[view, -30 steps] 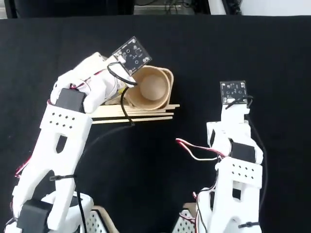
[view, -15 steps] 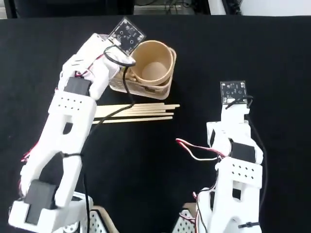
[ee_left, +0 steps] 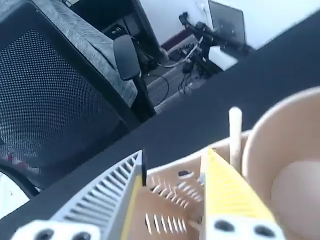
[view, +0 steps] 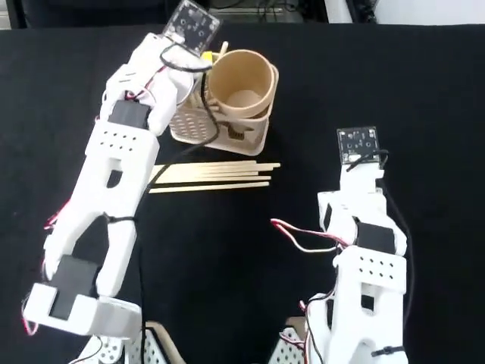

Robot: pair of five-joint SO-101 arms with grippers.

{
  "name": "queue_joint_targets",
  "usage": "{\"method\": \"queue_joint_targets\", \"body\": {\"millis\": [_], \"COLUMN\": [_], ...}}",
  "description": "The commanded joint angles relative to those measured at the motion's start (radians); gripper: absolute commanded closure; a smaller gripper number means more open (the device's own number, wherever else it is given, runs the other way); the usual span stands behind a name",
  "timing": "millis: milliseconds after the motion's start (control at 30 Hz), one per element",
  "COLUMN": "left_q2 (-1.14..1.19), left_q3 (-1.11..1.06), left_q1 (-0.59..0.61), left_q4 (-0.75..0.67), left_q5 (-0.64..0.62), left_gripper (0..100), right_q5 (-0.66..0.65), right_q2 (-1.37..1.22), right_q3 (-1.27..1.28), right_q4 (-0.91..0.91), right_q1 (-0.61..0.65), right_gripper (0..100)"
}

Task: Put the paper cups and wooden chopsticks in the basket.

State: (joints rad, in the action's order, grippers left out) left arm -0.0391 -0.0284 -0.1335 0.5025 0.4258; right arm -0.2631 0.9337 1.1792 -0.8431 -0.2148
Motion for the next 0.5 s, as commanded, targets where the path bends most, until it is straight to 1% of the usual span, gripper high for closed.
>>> {"method": "queue_joint_targets", "body": {"millis": [0,200,467], "left_q2": [0.038,0.066,0.063], "left_q3": [0.104,0.163,0.180], "left_q1": [0.002,0.007,0.035], "left_q4": [-0.018,-0.023,-0.021], "left_q5": [-0.057,-0.117,-0.153], "left_gripper": [80,80,80], "right_q5": [0.005,0.005,0.003], "right_q2": [0.004,0.004,0.004], "right_q3": [-0.005,-0.005,-0.005], "right_q4": [0.021,0.021,0.021], "right_q1": [0.015,0.015,0.015], "right_gripper": [97.3,97.3,97.3]}}
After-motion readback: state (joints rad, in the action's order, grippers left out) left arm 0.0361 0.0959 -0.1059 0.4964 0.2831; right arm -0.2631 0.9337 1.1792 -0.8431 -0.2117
